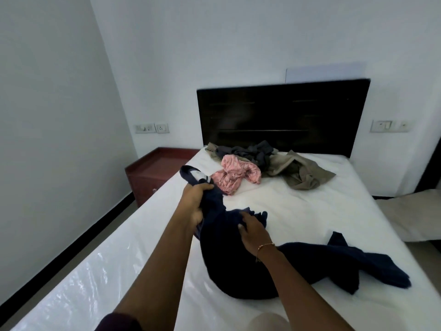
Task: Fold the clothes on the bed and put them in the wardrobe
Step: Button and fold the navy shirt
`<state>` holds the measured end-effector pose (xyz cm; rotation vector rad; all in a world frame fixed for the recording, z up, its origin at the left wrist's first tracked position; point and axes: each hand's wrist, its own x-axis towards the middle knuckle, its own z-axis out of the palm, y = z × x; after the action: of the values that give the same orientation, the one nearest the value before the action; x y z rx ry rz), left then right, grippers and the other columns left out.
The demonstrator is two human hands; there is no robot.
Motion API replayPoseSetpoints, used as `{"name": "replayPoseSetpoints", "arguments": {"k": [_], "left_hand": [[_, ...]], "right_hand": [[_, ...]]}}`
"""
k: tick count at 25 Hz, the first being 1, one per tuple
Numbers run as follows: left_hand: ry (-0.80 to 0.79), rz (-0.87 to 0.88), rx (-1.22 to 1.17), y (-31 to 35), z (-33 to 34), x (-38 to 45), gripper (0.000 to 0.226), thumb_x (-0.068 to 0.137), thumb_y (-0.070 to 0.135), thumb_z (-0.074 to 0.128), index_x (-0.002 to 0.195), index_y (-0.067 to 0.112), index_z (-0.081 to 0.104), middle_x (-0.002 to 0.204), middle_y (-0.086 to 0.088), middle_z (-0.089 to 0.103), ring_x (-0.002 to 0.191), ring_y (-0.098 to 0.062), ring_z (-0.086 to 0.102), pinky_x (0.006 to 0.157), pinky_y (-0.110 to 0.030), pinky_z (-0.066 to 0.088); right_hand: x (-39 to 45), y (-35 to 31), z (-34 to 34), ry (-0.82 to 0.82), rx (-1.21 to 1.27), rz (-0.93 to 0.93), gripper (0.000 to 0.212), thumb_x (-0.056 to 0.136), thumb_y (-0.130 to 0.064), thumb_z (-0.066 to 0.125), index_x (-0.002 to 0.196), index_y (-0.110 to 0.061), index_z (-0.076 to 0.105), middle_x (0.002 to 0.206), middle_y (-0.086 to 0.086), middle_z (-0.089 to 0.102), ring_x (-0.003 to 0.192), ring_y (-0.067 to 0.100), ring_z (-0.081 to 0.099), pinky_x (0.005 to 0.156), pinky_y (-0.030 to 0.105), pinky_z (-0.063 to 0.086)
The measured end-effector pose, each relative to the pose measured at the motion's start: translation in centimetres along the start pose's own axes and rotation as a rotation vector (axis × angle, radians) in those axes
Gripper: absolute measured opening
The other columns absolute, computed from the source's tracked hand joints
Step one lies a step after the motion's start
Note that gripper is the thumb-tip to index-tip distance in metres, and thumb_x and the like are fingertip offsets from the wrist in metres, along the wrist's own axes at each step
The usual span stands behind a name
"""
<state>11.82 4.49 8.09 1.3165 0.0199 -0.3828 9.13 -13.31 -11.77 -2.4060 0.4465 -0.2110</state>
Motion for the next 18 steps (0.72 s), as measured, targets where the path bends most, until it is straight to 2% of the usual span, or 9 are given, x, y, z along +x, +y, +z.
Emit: {"name": "replayPoseSetpoints", "arguments": {"k": [3,4,6,7,9,11,13,15,18], "left_hand": [[-0.167,0.115,0.041,5.3,7.2,-3.2,0.016,0.092,0.006,0.071,0.106,0.001,0.070,0.111,-0.025,0.073,0.082,-0.031,0.073,0.082,-0.041,0.059],[-0.241,0.127,0.005,6.8,9.5,-4.3,0.017,0.093,0.016,0.073,0.105,0.005,0.070,0.107,-0.021,0.074,0.085,-0.028,0.072,0.086,-0.041,0.059],[-0.366,0.126,-0.068,9.1,13.7,-6.3,0.031,0.094,0.040,0.072,0.102,0.010,0.072,0.099,-0.013,0.074,0.087,-0.025,0.071,0.094,-0.040,0.055],[-0.423,0.131,-0.059,10.0,15.5,-7.0,0.038,0.095,0.046,0.068,0.104,0.010,0.073,0.100,-0.013,0.073,0.088,-0.025,0.071,0.095,-0.039,0.053],[-0.507,0.172,0.040,11.0,18.6,-7.8,0.032,0.098,0.036,0.062,0.113,0.009,0.070,0.106,-0.016,0.071,0.089,-0.025,0.071,0.092,-0.037,0.054],[-0.591,0.235,0.242,11.1,22.2,-8.6,0.023,0.099,0.016,0.062,0.121,0.012,0.067,0.113,-0.016,0.071,0.096,-0.025,0.072,0.091,-0.035,0.056],[-0.670,0.317,0.423,10.4,26.9,-9.1,0.039,0.099,0.011,0.067,0.135,0.024,0.062,0.121,-0.011,0.073,0.109,-0.026,0.071,0.097,-0.036,0.057],[-0.659,0.398,0.501,9.4,32.3,-9.7,0.049,0.098,0.018,0.073,0.142,0.031,0.057,0.124,-0.007,0.073,0.112,-0.024,0.070,0.096,-0.035,0.058],[-0.521,0.521,0.522,7.0,40.9,-9.4,0.040,0.096,0.022,0.076,0.133,0.017,0.062,0.115,-0.008,0.073,0.107,-0.026,0.071,0.084,-0.032,0.060]], "right_hand": [[-0.1,-5.6,-8.1,0.233,0.485,-0.152,0.042,0.129,-0.012,0.066,0.171,-0.013,0.071,0.154,0.009,0.082,0.137,0.024,0.076,0.123,0.053,0.068],[-0.3,-7.2,-10.8,0.278,0.608,-0.169,0.040,0.129,-0.008,0.064,0.167,-0.013,0.072,0.152,0.009,0.083,0.134,0.023,0.076,0.118,0.046,0.066],[-0.8,-9.2,-16.3,0.320,0.770,-0.181,0.044,0.128,-0.002,0.058,0.167,-0.017,0.069,0.149,0.012,0.083,0.129,0.025,0.074,0.110,0.045,0.059],[-1.1,-9.3,-18.6,0.327,0.807,-0.172,0.045,0.128,-0.003,0.056,0.168,-0.019,0.067,0.146,0.014,0.084,0.121,0.024,0.076,0.105,0.048,0.059],[-1.7,-8.6,-22.5,0.314,0.831,-0.179,0.044,0.126,0.000,0.057,0.166,-0.016,0.064,0.140,0.021,0.084,0.103,0.017,0.076,0.102,0.051,0.059],[-2.4,-6.7,-26.4,0.361,0.797,-0.199,0.059,0.123,0.005,0.059,0.178,-0.017,0.058,0.150,0.019,0.081,0.113,0.015,0.078,0.110,0.055,0.063],[-2.6,-4.2,-30.2,0.426,0.786,-0.196,0.075,0.123,0.003,0.060,0.191,-0.025,0.048,0.159,0.010,0.079,0.133,0.023,0.078,0.114,0.053,0.065],[-2.5,-0.8,-34.1,0.474,0.742,-0.172,0.073,0.125,-0.005,0.061,0.192,-0.032,0.047,0.153,0.011,0.082,0.131,0.030,0.079,0.106,0.051,0.065],[-3.7,3.7,-39.7,0.488,0.846,-0.142,0.054,0.127,-0.006,0.059,0.178,-0.023,0.065,0.142,0.022,0.086,0.118,0.033,0.082,0.096,0.046,0.063]]}}
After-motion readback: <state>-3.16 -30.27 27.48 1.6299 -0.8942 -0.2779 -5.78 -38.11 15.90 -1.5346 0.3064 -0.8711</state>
